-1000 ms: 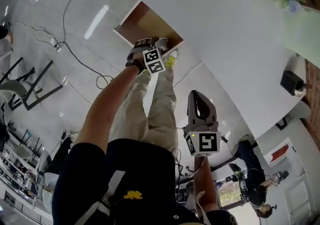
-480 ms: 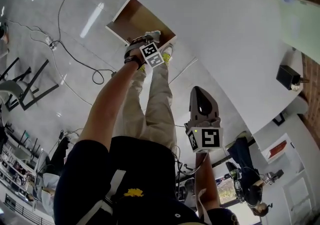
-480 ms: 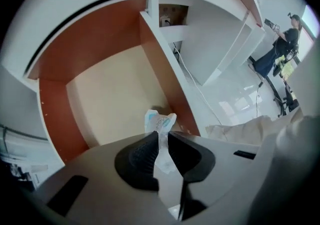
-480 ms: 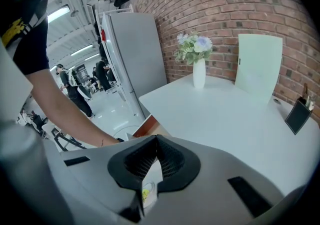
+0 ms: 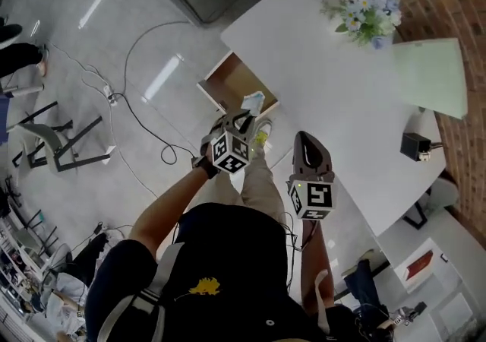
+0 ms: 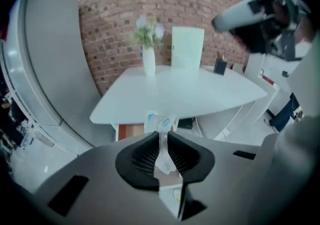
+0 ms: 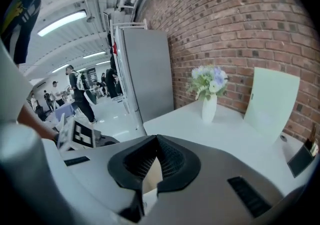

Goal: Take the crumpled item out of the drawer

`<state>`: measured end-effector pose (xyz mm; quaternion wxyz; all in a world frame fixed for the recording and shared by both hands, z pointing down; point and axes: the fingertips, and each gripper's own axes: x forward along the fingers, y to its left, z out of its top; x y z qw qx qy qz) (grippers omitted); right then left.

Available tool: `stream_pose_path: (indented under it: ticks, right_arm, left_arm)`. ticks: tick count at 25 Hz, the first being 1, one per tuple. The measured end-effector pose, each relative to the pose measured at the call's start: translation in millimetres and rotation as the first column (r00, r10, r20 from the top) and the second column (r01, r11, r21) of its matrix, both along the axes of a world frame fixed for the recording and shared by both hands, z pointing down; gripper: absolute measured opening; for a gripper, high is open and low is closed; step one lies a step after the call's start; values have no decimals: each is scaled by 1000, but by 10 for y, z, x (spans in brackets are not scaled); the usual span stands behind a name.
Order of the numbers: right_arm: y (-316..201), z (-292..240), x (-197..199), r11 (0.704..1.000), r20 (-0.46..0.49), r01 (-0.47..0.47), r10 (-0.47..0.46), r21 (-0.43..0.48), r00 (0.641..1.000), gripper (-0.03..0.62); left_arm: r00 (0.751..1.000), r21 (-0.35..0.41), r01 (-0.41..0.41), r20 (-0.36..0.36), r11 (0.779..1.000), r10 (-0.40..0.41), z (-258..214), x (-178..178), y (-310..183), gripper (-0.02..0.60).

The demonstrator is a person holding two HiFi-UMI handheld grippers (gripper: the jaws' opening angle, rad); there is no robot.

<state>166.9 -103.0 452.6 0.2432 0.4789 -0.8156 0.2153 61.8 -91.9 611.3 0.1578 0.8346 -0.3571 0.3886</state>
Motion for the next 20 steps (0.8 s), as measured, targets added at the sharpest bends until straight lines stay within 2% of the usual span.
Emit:
stream_pose_path:
  ticks: [3,5,7,10,14,16,17,20]
  right_arm:
    - [-375,-373,-117,996,25,40,-42,83,999,26]
    - [-541,-644,-234,989,36,73,-78,130,996,26]
    - [-653,-943,-397,977,11,129,-132,171,991,26]
    - [-857,-1382,-684,953,10,187,-195,239,981,26]
    - [-1090,-1979,-833,926,72,165,-200,340,977,26]
    - [-1170,-2269,-760,907,81,146,-193,395,978,26]
    - [-1214,-2400,-711,896,81,136,-187,422,979,26]
    - [-1333,-2734,-569,871,93,95,-159,481,983,26]
  left_arm:
    - [991,137,86,-110,987,-71,-985,2,-245,66]
    - [978,238,141,-182,961,-98,-1624,-24,-394,66]
    - [963,324,197,-243,925,-119,-2246,-128,-510,66]
    - [944,444,276,-293,852,-152,-3062,-455,-682,66]
    - [940,604,318,-302,731,-159,-3993,-807,-813,64]
    - [935,647,336,-315,684,-162,-4315,-833,-849,64]
    - [935,653,339,-317,677,-162,-4385,-819,-867,64]
    - [946,660,304,-295,687,-135,-4448,-734,-930,64]
